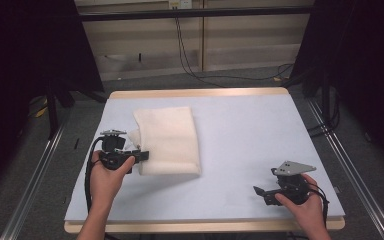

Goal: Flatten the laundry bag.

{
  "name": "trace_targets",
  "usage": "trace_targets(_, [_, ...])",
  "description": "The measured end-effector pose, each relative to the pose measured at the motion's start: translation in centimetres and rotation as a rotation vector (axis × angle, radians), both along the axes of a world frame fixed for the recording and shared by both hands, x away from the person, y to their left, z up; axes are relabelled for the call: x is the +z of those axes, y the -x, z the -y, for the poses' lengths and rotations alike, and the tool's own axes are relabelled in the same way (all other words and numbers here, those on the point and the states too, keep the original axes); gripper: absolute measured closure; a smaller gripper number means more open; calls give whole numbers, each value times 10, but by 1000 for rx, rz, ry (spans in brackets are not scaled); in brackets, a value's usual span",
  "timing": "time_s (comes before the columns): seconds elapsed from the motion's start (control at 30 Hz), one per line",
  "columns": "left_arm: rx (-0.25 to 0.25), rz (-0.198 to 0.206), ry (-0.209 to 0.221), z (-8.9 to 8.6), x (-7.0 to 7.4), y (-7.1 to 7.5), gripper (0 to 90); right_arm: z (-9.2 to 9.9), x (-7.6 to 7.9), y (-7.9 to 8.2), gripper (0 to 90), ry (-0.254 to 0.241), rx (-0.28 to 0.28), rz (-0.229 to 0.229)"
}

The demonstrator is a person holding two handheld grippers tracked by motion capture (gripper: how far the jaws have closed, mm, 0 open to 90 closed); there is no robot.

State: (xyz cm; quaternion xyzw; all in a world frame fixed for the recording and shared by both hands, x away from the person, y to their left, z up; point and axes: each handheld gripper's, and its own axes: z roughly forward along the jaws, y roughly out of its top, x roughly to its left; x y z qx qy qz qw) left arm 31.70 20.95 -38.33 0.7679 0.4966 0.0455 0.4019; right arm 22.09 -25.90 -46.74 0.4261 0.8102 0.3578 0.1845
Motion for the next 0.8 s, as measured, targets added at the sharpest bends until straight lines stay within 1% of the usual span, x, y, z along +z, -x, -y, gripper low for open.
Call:
trace_targets(0.07, [-3, 6, 8, 2, 1, -1, 727, -2, 0, 0, 110, -2, 12, 5])
trace_targets(0.13, [0, 1, 21, 4, 3, -3, 728, -3, 0, -1, 109, 1, 19, 9])
trace_targets(0.17, [-7, -1, 15, 5, 3, -3, 728, -4, 0, 0, 108, -3, 27, 6])
trace_targets(0.23, [-2, 0, 19, 6, 4, -4, 722, -7, 0, 0, 105, 1, 37, -5])
trace_targets(0.27, [-9, -2, 12, 7, 5, -4, 718, -9, 0, 0, 105, 7, 43, 2])
trace_targets(0.33, [-4, 0, 3, 8, 5, -4, 712, -11, 0, 0, 103, 3, 54, 3])
trace_targets(0.37, [-3, -4, 3, 8, 5, -4, 708, -12, 1, 0, 102, -1, 57, 3])
trace_targets(0.4, [-2, -9, 12, 7, 6, -4, 696, -14, 1, 0, 102, 1, 59, 2])
trace_targets(0.43, [0, -11, 10, 7, 6, -4, 683, -15, 1, 0, 102, 2, 68, 9])
trace_targets(0.5, [3, -27, 22, 6, 3, -4, 660, -16, 2, 1, 102, 12, 67, 6])
trace_targets(0.57, [5, -38, 21, 3, 0, -4, 635, -15, 1, 1, 102, 10, 75, 10])
trace_targets(0.67, [12, -43, 20, -2, -6, -3, 606, -13, 1, 1, 102, 9, 69, 8])
trace_targets(0.7, [16, -38, 20, -3, -8, -3, 595, -12, 1, 2, 103, 15, 56, 3])
trace_targets(0.77, [14, -48, 13, -5, -12, -4, 585, -11, 0, 1, 104, 12, 61, 1])
trace_targets(0.8, [16, -49, 2, -6, -14, -5, 578, -10, 0, 1, 104, 15, 59, -1])
